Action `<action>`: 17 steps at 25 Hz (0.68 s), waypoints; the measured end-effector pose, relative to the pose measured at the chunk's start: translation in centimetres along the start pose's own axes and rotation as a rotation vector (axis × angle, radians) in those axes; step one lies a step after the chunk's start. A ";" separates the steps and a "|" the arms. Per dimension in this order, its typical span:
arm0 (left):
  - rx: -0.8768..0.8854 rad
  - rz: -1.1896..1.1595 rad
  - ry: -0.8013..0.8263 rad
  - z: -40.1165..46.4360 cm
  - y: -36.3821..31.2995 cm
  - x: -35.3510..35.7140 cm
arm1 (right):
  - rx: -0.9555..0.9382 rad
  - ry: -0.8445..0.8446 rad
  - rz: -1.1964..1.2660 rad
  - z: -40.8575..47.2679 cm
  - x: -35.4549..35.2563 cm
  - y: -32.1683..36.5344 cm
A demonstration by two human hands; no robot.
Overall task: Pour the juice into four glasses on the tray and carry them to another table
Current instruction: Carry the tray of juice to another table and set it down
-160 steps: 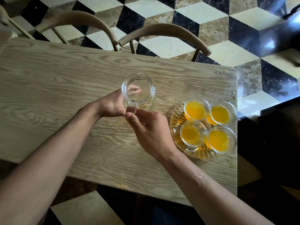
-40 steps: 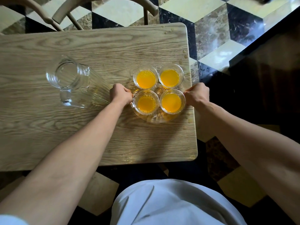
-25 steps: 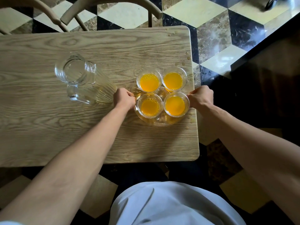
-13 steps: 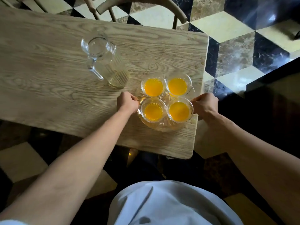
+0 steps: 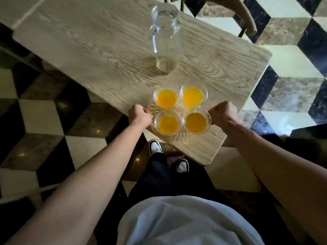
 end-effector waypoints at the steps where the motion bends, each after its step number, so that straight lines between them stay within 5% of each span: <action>1: -0.024 -0.025 -0.026 -0.3 1.2 -1.2 | -0.031 0.016 0.000 -0.2 0.6 1.0; 17: -0.276 -0.237 -0.366 -2.0 16.9 -19.0 | -0.395 0.147 -0.291 -7.5 13.1 20.5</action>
Point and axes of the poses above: each hand's wrist, its own z-axis towards the middle knuckle, its own x-axis out of the palm, y = z × x, the point moved 10 cm from there along z, towards the middle knuckle, and after that the axes turned 14 degrees about -z, right-handed, at the moved point
